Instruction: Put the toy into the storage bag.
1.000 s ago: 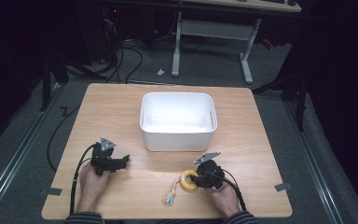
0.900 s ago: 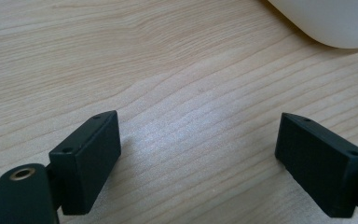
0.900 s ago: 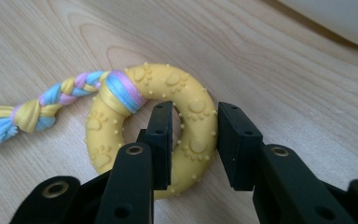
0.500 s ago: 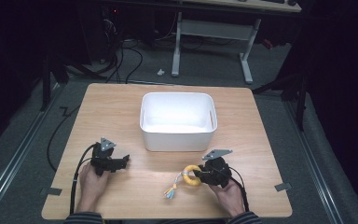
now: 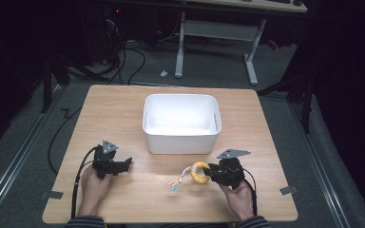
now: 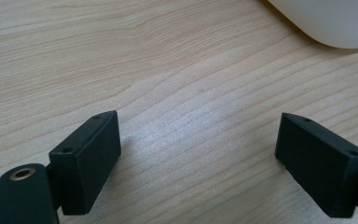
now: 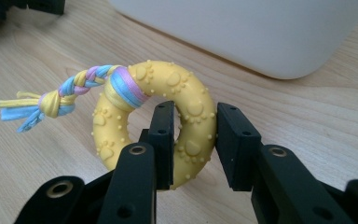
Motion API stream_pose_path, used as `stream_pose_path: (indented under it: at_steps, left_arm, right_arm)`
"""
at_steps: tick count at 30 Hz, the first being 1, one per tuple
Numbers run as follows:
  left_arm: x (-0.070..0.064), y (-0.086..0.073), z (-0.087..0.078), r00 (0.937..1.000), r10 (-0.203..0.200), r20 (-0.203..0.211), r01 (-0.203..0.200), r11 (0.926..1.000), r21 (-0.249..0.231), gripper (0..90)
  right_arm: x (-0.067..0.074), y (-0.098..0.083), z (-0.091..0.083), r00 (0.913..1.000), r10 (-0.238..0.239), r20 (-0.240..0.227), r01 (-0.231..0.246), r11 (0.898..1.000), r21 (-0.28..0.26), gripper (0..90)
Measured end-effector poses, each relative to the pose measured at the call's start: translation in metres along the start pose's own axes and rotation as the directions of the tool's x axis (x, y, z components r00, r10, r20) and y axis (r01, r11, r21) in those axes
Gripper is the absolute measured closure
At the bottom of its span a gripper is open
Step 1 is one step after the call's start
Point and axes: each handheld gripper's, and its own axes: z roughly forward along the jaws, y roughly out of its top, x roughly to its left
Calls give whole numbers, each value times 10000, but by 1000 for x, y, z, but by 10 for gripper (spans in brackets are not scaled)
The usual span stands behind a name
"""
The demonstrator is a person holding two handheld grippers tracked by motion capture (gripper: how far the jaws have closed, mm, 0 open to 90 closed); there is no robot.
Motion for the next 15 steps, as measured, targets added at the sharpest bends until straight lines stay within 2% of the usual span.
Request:
stream_pose_path:
  at_steps: [5,9,15]
  left_arm:
    - [0,0,0,10000,-1,-2,1,10000,-2,144]
    - [0,0,0,10000,-2,-1,2,10000,-4,144]
    - [0,0,0,10000,-3,-1,3,10000,-2,144]
  right_arm:
    - [-8,1,-11,9995,313,-20,-314,9993,-200,692]
    - [-12,4,-20,9997,185,148,-182,9996,-200,692]
    - [-20,7,-30,9992,292,281,-286,9993,-221,692]
